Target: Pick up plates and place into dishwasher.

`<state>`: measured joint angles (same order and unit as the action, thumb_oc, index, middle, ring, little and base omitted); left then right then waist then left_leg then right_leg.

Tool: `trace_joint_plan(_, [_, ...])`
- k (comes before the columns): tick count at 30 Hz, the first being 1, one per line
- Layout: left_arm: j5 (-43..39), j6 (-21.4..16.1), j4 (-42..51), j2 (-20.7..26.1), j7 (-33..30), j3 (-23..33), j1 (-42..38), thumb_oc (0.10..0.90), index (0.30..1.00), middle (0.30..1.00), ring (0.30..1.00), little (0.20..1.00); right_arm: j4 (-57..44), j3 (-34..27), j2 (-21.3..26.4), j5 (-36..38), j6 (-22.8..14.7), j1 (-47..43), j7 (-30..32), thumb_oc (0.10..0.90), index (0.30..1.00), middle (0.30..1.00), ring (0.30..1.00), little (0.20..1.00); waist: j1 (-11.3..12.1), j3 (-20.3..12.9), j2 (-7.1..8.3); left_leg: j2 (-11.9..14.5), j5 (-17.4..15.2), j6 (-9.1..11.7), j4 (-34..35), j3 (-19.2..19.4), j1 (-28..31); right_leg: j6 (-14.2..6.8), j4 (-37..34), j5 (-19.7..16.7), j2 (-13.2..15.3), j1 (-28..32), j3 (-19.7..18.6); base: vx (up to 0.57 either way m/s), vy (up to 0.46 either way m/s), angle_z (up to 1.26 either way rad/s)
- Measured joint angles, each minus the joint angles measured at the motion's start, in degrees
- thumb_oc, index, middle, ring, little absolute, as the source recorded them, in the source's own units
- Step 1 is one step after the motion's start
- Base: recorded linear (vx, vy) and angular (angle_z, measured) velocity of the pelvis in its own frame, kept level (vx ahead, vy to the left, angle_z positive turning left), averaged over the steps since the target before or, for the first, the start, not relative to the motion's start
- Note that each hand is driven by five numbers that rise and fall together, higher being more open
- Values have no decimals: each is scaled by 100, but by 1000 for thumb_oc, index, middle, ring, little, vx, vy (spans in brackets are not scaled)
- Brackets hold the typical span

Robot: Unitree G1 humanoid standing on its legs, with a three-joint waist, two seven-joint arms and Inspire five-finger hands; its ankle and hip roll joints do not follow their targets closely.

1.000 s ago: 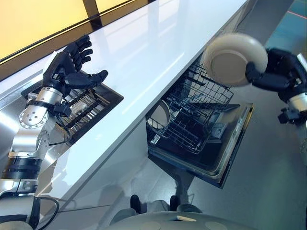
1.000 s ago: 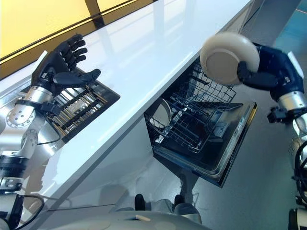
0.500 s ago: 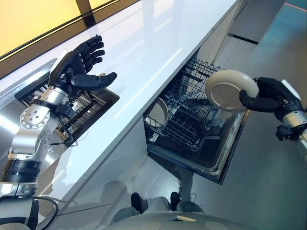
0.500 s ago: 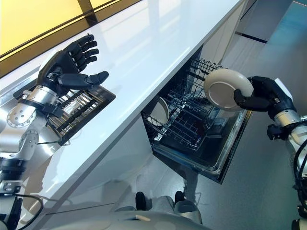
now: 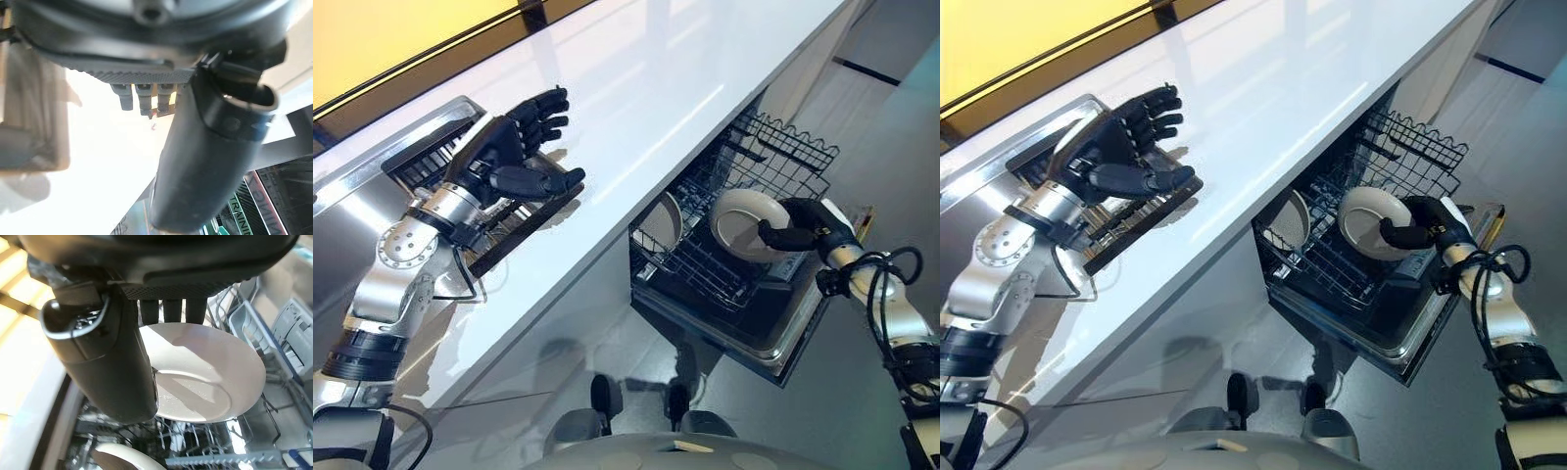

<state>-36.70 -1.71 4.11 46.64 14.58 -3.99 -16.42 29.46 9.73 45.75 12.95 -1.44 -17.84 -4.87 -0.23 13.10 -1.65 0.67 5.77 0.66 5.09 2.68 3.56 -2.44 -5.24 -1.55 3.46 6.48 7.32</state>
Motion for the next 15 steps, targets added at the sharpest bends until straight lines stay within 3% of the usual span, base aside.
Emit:
trace_joint_plan(7, [-90,31,1,5,-26,-203,-94,800,900,900,900,900,864,302,-69,-67,-1,-765,190,100,300,300,300,200,179,224,-54,-15,64,-3,1,-151,-76,1,-1,1,7,-3,207,-43,5,11])
trace_joint_plan(15, [-327,0,1,26,-29,-359,-247,800,900,900,900,900,1118,512,-120,-31,-114,-1402,312,100,300,300,300,200,284,455,-170,-16,120,1,-1,-278,-248,22,1,-14,5,-119,304,-64,13,8])
